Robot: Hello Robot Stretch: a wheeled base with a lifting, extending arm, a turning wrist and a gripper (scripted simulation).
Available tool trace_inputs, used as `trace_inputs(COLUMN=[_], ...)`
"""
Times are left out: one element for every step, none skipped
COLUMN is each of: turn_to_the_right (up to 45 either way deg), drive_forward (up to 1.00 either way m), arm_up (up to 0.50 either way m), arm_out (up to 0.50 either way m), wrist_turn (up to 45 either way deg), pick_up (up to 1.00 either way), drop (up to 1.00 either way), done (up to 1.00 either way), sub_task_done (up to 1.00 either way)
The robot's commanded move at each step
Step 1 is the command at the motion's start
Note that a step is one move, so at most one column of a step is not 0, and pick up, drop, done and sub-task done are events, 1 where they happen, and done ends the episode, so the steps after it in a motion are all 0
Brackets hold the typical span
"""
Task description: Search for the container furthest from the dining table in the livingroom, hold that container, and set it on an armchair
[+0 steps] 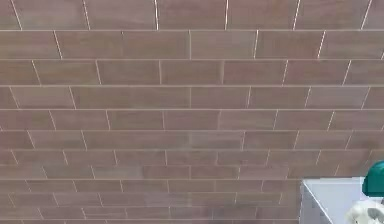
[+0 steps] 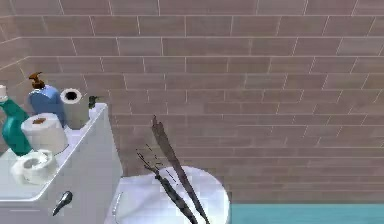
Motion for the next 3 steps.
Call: trace_inputs(turn_to_the_right=[-45.0,-45.0,-12.0], drive_forward=[0.0,0.0,0.0], arm_up=[0.0,0.0,0.0], arm_out=[0.0,0.0,0.0], wrist_turn=[0.0,0.0,0.0], pick_up=[0.0,0.0,0.0], drop=[0.0,0.0,0.0], done=[0.0,0.0,0.0], sub_task_done=[0.0,0.0,0.0])
